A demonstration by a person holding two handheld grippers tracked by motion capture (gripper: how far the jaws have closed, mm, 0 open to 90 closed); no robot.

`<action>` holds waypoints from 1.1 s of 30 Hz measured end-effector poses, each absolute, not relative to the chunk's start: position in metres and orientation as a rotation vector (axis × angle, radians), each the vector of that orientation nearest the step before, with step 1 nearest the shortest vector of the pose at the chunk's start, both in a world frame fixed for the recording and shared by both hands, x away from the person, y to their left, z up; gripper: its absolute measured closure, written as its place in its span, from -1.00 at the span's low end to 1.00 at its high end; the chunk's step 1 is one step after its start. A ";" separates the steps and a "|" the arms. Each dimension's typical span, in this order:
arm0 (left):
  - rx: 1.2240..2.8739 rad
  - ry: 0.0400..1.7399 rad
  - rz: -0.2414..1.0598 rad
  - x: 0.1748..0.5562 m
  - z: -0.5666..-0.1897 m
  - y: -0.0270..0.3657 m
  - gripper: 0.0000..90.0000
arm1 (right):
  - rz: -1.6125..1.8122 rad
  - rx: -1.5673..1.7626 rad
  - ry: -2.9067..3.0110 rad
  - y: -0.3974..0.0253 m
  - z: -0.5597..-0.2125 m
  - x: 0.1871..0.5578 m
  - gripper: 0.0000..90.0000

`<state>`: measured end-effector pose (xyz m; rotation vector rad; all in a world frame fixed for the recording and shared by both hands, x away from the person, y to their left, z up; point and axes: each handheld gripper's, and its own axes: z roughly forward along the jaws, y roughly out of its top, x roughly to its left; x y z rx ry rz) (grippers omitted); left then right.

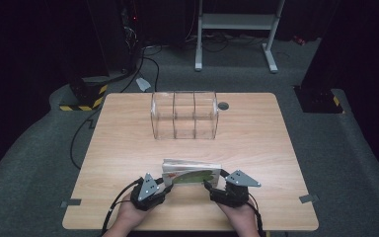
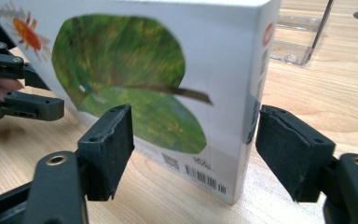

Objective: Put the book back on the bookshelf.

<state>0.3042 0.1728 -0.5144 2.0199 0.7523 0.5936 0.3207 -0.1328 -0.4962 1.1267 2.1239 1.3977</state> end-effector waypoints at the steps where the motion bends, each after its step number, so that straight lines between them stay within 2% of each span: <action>1: 2.019 0.756 0.599 0.304 -0.514 0.173 0.31 | 1.400 1.123 2.124 -0.133 -0.496 0.321 -0.42; 16: 1.981 0.879 0.624 0.298 -0.516 0.197 -0.02 | 1.488 1.058 2.114 -0.130 -0.483 0.334 -0.49; 23: 1.929 0.983 0.648 0.297 -0.516 0.217 -0.08 | 1.516 1.005 2.119 -0.124 -0.479 0.338 -0.49; 28: 1.917 1.034 0.660 0.296 -0.517 0.227 -0.08 | 1.530 0.993 2.109 -0.122 -0.479 0.341 -0.43; 33: 1.896 1.075 0.654 0.298 -0.516 0.233 -0.08 | 1.543 0.998 2.097 -0.125 -0.477 0.341 -0.25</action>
